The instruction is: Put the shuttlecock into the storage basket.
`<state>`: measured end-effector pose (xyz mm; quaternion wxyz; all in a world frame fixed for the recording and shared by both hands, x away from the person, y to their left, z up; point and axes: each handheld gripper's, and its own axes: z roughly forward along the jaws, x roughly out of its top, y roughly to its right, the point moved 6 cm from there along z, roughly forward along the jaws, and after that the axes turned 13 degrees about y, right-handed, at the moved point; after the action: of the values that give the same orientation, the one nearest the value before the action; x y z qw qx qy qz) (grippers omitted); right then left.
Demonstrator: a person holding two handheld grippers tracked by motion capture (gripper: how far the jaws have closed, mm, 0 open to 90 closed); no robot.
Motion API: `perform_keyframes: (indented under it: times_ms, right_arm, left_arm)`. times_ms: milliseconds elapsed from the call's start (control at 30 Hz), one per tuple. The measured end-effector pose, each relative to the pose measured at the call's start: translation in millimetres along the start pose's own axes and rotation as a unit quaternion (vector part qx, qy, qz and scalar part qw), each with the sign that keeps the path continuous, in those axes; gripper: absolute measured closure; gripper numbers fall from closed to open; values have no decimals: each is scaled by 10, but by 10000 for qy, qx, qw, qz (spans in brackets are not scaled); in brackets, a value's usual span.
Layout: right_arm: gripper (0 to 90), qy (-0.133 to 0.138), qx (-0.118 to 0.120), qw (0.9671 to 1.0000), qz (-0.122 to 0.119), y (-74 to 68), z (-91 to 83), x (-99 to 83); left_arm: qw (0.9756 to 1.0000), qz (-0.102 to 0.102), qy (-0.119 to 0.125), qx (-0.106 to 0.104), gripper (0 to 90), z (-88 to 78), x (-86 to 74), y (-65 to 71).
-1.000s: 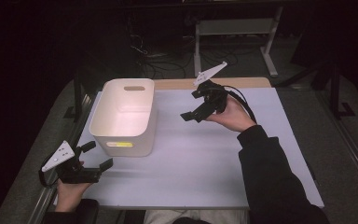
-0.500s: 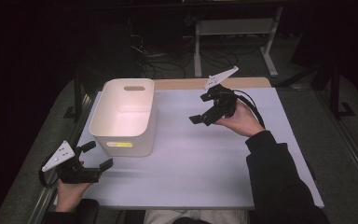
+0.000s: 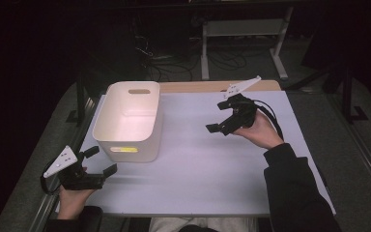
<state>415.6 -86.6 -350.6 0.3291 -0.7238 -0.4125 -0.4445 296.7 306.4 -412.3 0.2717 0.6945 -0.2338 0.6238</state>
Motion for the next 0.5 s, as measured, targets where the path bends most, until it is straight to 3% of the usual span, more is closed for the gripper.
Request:
perform_keyframes:
  times_ms: [500]
  right_arm:
    - [0, 120, -139, 9997, 174, 21, -216, -219]
  left_arm:
    - [10000, -1, 1, 15, 0, 1, 0, -3]
